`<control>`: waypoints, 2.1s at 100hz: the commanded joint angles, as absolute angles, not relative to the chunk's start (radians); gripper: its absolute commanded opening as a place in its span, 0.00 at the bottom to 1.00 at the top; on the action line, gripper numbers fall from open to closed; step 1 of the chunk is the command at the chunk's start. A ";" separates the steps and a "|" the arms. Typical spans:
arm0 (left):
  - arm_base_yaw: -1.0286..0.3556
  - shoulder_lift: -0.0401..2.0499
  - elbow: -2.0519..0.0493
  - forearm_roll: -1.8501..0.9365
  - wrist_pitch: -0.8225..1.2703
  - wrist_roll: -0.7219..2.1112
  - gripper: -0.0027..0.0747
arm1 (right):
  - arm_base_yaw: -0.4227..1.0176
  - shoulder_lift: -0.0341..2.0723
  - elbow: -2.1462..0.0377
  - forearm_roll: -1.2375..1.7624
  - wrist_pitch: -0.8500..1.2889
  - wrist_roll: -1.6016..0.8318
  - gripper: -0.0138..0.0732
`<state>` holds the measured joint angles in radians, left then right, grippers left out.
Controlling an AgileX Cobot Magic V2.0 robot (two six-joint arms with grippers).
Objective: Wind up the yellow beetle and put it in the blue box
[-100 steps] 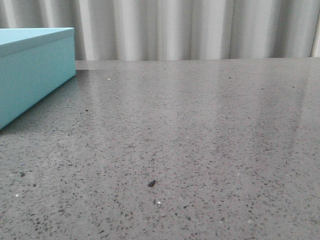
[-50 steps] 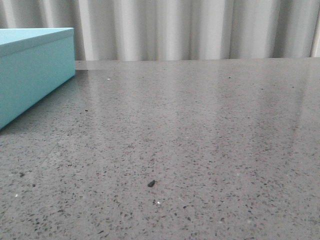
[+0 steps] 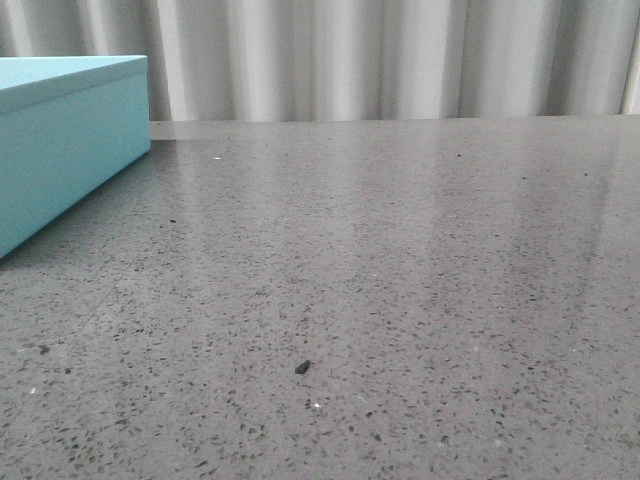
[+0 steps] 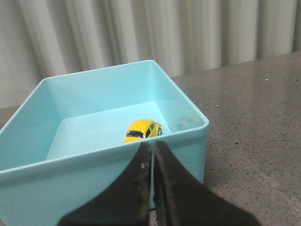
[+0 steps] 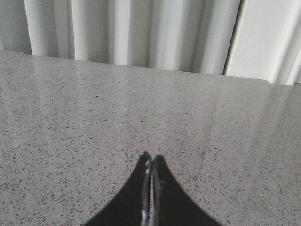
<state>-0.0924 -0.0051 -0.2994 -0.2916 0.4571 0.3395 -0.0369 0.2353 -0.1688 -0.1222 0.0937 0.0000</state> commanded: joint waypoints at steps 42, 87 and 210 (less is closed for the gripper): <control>-0.094 -0.032 -0.324 -0.311 0.382 0.328 0.01 | -0.039 0.249 -0.196 -0.125 0.007 0.000 0.09; -0.055 -0.032 -0.130 -0.013 -0.042 0.040 0.01 | -0.039 0.249 -0.196 -0.125 0.007 0.000 0.09; -0.025 -0.035 0.026 0.012 0.277 -0.051 0.01 | -0.039 0.249 -0.196 -0.125 0.007 0.000 0.09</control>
<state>-0.0292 -0.0051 -0.0018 0.0116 0.3283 -0.0412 -0.0369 0.2353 -0.1688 -0.1222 0.0937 0.0000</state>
